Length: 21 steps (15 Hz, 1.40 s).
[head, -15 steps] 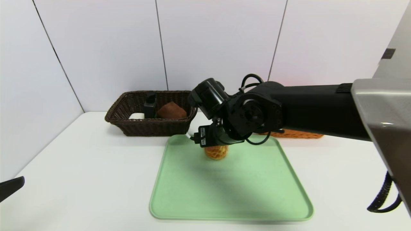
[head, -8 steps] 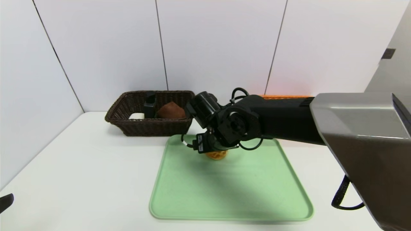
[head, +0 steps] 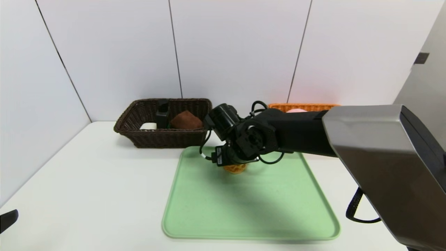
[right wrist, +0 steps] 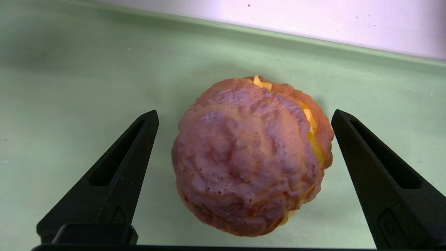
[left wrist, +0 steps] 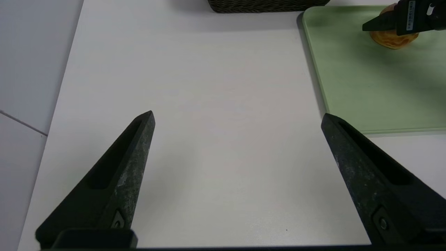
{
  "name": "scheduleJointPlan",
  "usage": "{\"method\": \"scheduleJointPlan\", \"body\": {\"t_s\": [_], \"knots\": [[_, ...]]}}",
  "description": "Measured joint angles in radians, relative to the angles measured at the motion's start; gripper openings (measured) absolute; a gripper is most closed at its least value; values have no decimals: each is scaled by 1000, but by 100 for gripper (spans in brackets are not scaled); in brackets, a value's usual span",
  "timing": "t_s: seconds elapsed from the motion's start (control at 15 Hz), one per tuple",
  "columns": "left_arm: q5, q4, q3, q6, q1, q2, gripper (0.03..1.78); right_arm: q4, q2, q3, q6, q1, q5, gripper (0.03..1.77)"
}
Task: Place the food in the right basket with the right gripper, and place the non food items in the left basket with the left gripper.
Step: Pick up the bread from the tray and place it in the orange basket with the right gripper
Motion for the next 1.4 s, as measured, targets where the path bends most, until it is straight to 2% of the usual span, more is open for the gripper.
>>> {"method": "scheduleJointPlan", "body": {"t_s": [0.13,0.27,0.4,0.53,0.93,1.4], "knots": [[0,-2,0,0,0,7,169,1,2,1,-1,-1,4,136],[0,-3,1,0,0,11,169,0,3,1,-2,-2,5,109],[0,-4,10,0,0,13,169,1,3,1,0,-2,6,90],[0,-4,14,0,0,15,169,3,0,1,0,-1,9,79],[4,-4,20,0,0,19,169,13,-73,2,3,9,18,79],[1,-14,36,0,0,32,169,-2,-267,2,-6,-8,12,79]]}}
